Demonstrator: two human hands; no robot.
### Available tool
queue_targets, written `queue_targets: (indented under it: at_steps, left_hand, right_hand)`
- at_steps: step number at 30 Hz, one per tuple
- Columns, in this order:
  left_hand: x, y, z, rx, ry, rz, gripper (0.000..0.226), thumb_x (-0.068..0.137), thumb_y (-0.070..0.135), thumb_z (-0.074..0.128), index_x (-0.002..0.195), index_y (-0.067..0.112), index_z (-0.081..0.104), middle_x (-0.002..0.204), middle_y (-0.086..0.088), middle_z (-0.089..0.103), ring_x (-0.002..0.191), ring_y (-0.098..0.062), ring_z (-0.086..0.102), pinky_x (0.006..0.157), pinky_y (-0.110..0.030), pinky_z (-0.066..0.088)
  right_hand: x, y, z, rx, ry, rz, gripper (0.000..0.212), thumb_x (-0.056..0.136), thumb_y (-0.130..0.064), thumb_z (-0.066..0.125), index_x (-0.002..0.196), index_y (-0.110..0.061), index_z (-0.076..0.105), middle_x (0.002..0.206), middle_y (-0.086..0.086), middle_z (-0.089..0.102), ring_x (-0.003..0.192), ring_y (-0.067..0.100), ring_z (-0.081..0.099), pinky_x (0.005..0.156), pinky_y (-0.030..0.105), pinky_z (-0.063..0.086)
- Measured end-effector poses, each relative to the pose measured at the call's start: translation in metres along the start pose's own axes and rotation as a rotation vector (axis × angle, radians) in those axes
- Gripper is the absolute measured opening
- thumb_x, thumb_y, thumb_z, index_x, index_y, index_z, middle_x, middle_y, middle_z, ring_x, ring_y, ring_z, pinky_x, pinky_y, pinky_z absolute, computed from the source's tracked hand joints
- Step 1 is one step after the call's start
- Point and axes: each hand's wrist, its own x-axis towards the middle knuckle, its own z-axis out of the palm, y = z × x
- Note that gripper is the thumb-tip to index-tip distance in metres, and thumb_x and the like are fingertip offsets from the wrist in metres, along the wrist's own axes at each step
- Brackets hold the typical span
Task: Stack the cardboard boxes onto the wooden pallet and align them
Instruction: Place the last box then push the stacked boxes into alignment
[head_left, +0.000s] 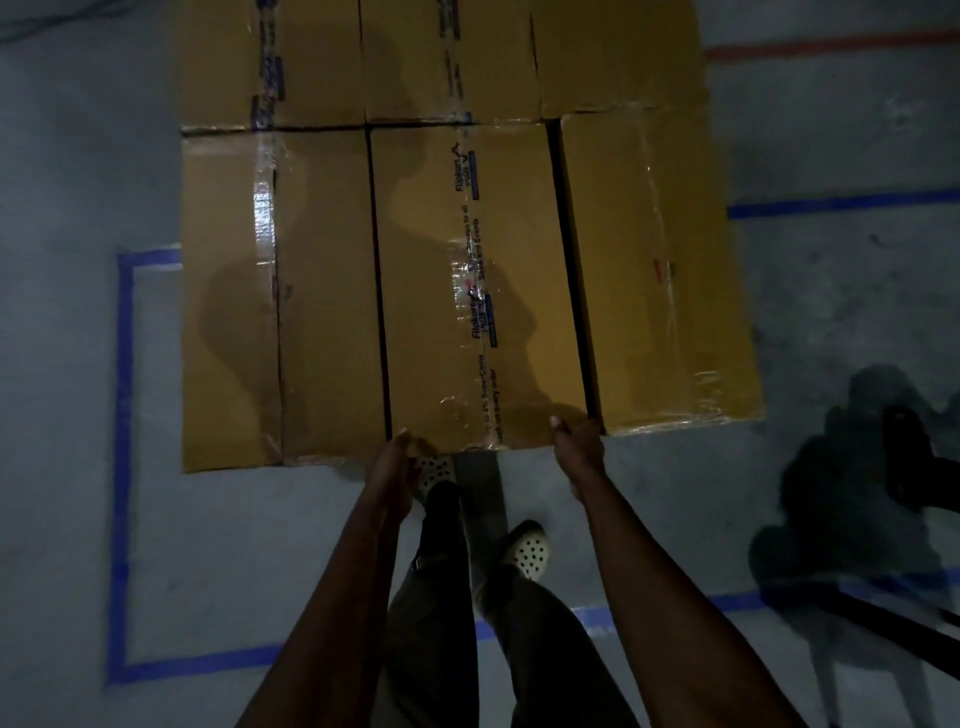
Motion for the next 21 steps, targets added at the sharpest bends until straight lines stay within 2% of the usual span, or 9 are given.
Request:
queue_targets:
  at_steps: [2, 4, 6, 8, 11, 13, 16, 18, 21]
  left_hand:
    - [-0.002, 0.006, -0.016, 0.312, 0.155, 0.105, 0.034, 0.097, 0.044, 0.062, 0.088, 0.011, 0.068, 0.095, -0.014, 0.069, 0.089, -0.031, 0.066, 0.086, -0.040, 0.054]
    - [-0.009, 0.019, -0.035, 0.603, 0.458, 0.248, 0.041, 0.092, 0.047, 0.064, 0.088, 0.007, 0.075, 0.093, -0.015, 0.072, 0.089, -0.032, 0.069, 0.081, -0.036, 0.054]
    - [-0.009, 0.040, -0.059, 0.646, 0.671, 0.358, 0.041, 0.089, 0.044, 0.069, 0.106, 0.007, 0.075, 0.108, -0.019, 0.072, 0.103, -0.036, 0.067, 0.086, -0.040, 0.051]
    - [0.006, 0.064, -0.091, 0.649, 0.812, 0.408, 0.060, 0.083, 0.044, 0.077, 0.128, 0.007, 0.062, 0.127, -0.024, 0.063, 0.123, -0.042, 0.055, 0.102, -0.050, 0.042]
    - [0.038, 0.094, -0.136, 0.671, 0.835, 0.331, 0.107, 0.068, 0.050, 0.088, 0.150, 0.007, 0.036, 0.151, -0.025, 0.038, 0.142, -0.043, 0.031, 0.113, -0.061, 0.028]
    - [0.055, 0.107, -0.154, 0.730, 0.772, 0.262, 0.124, 0.059, 0.056, 0.091, 0.152, 0.005, 0.027, 0.156, -0.022, 0.029, 0.144, -0.043, 0.027, 0.112, -0.064, 0.028]
    - [0.072, 0.109, -0.165, 0.840, 0.709, 0.245, 0.119, 0.059, 0.061, 0.089, 0.145, 0.003, 0.032, 0.155, -0.022, 0.026, 0.142, -0.045, 0.027, 0.109, -0.067, 0.030]
    - [0.071, 0.106, -0.156, 0.887, 0.728, 0.270, 0.103, 0.067, 0.056, 0.087, 0.139, 0.002, 0.037, 0.152, -0.026, 0.029, 0.140, -0.047, 0.028, 0.109, -0.067, 0.029]
    - [0.060, 0.090, -0.110, 1.008, 0.796, 0.660, 0.058, 0.077, 0.022, 0.082, 0.120, -0.006, 0.054, 0.125, -0.034, 0.053, 0.118, -0.051, 0.049, 0.097, -0.061, 0.040]
  right_hand:
    - [-0.004, -0.001, 0.000, -0.144, 0.053, 0.013, 0.079, 0.101, -0.046, 0.053, 0.155, 0.002, 0.020, 0.152, 0.027, 0.041, 0.137, 0.041, 0.044, 0.107, 0.045, 0.041]
    - [-0.011, -0.001, 0.001, -0.265, 0.093, -0.004, 0.081, 0.101, -0.051, 0.048, 0.153, 0.005, 0.022, 0.146, 0.029, 0.047, 0.133, 0.041, 0.048, 0.103, 0.045, 0.042]
    - [-0.019, -0.001, 0.003, -0.301, 0.122, -0.010, 0.085, 0.099, -0.054, 0.051, 0.155, 0.001, 0.018, 0.141, 0.029, 0.051, 0.129, 0.042, 0.052, 0.099, 0.045, 0.045]
    - [-0.021, -0.002, 0.006, -0.321, 0.152, -0.008, 0.088, 0.097, -0.053, 0.056, 0.157, -0.004, 0.015, 0.136, 0.029, 0.055, 0.124, 0.044, 0.056, 0.095, 0.048, 0.047]
    - [-0.020, -0.004, 0.006, -0.397, 0.163, -0.026, 0.089, 0.096, -0.052, 0.057, 0.158, -0.008, 0.010, 0.135, 0.028, 0.056, 0.122, 0.043, 0.057, 0.094, 0.047, 0.048]
    - [-0.020, -0.005, 0.005, -0.440, 0.154, -0.016, 0.088, 0.097, -0.054, 0.055, 0.159, -0.008, 0.011, 0.140, 0.026, 0.053, 0.126, 0.042, 0.054, 0.097, 0.046, 0.046]
    - [-0.020, -0.007, 0.004, -0.498, 0.142, -0.008, 0.087, 0.097, -0.058, 0.052, 0.159, -0.009, 0.013, 0.142, 0.025, 0.052, 0.129, 0.042, 0.052, 0.100, 0.046, 0.044]
    - [-0.021, -0.006, 0.004, -0.492, 0.115, -0.036, 0.092, 0.095, -0.060, 0.054, 0.160, -0.011, 0.011, 0.141, 0.025, 0.053, 0.128, 0.042, 0.053, 0.101, 0.046, 0.045]
    - [-0.027, -0.006, 0.001, -0.545, 0.094, -0.105, 0.099, 0.092, -0.063, 0.057, 0.161, -0.025, -0.003, 0.133, 0.020, 0.060, 0.119, 0.039, 0.060, 0.089, 0.040, 0.045]
